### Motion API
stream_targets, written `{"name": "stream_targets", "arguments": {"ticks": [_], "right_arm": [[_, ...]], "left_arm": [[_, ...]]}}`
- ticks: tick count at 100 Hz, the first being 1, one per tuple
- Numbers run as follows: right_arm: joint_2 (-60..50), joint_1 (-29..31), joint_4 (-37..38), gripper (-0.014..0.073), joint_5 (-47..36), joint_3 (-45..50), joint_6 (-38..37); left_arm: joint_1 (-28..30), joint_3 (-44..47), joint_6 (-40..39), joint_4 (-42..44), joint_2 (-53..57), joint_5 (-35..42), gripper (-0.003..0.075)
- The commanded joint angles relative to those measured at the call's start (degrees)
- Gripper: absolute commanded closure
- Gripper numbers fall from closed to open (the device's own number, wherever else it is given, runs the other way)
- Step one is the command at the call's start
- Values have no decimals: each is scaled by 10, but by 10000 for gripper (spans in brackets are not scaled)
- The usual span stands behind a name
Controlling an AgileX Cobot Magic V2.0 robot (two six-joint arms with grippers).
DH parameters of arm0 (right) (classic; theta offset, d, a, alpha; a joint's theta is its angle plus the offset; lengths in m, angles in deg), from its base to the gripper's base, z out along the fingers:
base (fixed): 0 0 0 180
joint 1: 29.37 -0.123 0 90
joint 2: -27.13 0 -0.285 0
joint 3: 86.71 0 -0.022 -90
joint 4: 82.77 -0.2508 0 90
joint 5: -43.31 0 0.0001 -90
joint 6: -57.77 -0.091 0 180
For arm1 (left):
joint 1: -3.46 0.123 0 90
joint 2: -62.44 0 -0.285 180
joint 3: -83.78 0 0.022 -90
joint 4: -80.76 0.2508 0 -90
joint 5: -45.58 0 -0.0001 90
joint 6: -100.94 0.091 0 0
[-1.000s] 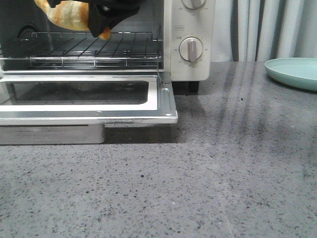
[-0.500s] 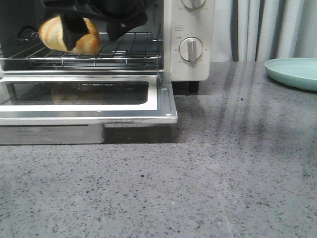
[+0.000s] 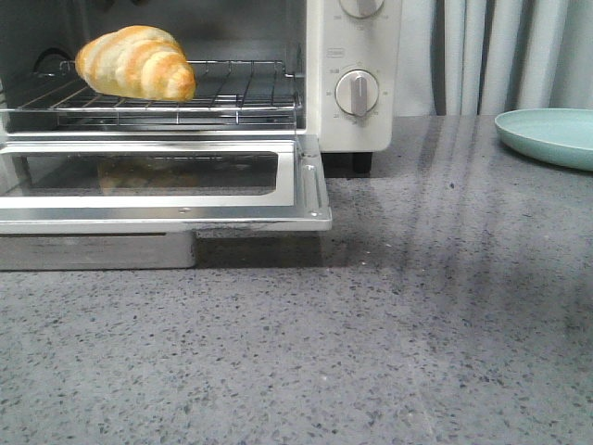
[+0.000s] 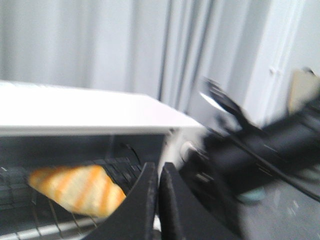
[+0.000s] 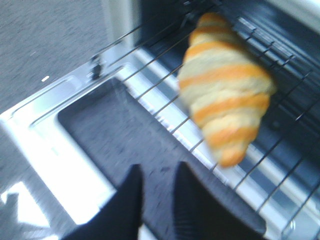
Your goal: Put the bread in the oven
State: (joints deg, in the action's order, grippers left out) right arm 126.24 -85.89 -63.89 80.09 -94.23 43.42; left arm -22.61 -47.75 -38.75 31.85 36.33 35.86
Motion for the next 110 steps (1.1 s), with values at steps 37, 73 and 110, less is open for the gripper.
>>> {"name": "stream_targets", "arguments": {"ticks": [37, 73, 110], "right_arm": [[-558, -37, 218, 651, -1, 299, -3], [-834, -39, 333, 651, 30, 452, -56], [-879, -39, 339, 651, 24, 457, -56]], "left_arm": [[0, -15, 0, 21, -5, 53, 741], [0, 10, 0, 21, -5, 97, 741], [0, 10, 0, 19, -5, 97, 741]]}}
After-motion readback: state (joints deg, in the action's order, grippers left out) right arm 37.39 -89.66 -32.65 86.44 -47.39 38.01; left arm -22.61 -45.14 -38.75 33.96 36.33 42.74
